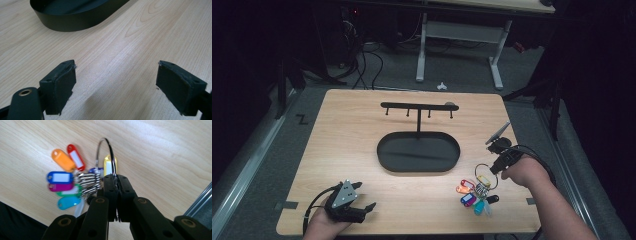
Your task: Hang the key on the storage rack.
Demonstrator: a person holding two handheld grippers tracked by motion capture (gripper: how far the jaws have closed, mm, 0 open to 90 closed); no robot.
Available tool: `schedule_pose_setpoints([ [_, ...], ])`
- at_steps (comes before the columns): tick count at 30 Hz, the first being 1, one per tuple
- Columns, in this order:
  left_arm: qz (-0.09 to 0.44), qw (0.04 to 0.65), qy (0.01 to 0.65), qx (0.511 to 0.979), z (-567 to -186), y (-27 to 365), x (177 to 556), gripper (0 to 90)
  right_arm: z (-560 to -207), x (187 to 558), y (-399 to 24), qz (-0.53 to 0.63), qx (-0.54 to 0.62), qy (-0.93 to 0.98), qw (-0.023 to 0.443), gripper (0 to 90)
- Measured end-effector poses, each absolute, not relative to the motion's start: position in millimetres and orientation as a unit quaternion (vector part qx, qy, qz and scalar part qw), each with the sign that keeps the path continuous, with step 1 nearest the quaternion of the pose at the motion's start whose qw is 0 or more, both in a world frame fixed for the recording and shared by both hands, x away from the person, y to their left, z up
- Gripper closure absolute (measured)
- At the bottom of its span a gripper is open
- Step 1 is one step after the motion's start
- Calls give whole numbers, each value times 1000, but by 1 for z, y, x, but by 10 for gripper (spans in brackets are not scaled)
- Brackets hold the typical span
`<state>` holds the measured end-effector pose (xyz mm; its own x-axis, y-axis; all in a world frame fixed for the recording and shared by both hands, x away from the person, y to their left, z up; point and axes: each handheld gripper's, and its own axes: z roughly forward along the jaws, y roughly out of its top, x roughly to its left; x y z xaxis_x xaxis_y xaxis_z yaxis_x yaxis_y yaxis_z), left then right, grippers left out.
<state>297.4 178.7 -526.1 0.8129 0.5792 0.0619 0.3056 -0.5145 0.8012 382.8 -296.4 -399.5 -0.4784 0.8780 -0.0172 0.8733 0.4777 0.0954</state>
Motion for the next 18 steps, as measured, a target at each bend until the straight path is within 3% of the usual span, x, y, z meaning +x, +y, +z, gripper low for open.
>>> schedule_pose_setpoints([
  [18,162,419,258,855,-526,179,297,166,-357,388,-289,47,496,866,49,877],
])
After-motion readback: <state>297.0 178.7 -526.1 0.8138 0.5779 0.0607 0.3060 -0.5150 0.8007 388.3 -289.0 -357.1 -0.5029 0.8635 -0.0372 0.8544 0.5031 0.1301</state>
